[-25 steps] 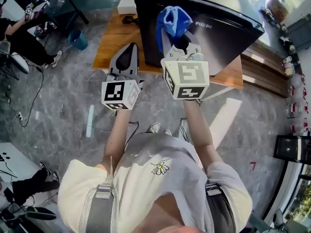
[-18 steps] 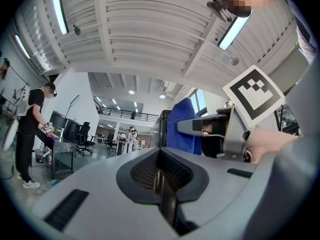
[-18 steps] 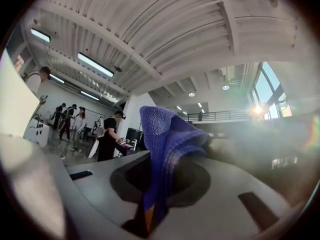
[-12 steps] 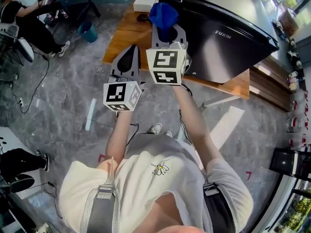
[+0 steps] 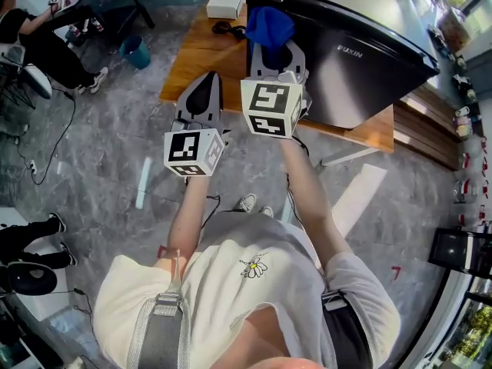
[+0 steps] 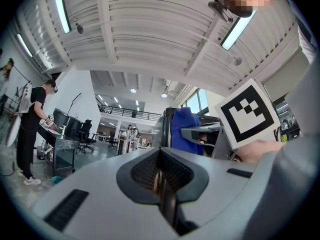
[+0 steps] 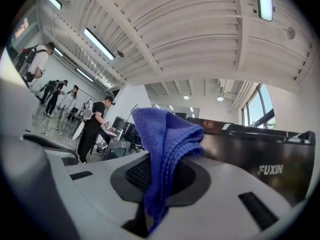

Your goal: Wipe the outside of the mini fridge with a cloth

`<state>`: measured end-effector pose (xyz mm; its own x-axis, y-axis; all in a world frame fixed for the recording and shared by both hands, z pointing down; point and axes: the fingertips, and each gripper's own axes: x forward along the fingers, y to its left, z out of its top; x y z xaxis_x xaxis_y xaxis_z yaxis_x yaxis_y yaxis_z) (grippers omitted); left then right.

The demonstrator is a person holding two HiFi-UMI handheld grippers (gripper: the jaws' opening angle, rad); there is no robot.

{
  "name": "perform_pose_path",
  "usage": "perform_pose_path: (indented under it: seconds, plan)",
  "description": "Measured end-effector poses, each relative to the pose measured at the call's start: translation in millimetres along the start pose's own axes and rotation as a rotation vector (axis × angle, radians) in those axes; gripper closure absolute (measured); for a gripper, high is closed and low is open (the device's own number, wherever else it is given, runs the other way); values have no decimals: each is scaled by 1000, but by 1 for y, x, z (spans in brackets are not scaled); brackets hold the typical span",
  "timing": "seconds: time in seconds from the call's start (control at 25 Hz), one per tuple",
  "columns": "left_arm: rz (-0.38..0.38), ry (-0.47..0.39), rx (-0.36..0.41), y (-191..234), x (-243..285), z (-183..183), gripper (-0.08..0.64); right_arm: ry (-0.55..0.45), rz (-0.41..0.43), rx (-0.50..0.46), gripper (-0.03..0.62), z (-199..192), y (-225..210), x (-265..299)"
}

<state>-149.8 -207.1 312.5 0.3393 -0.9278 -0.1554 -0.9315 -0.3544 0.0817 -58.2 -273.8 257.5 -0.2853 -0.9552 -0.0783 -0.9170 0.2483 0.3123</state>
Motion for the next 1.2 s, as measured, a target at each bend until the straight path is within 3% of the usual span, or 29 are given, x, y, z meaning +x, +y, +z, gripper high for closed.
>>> perform_pose_path:
  seconds: [0.36,0.84,1.2]
  plan:
    - [-66,6,-6,-28,14,-3,555,21,-93,5,520,-13,-53,-30]
    - [-92,-3,-20,-47,20,-1,555,40,-216,60,520,-33,-124,-71]
    - [-129,1,-22,-66,28,-3,555,57,-353,52,520,-45,-184,-102]
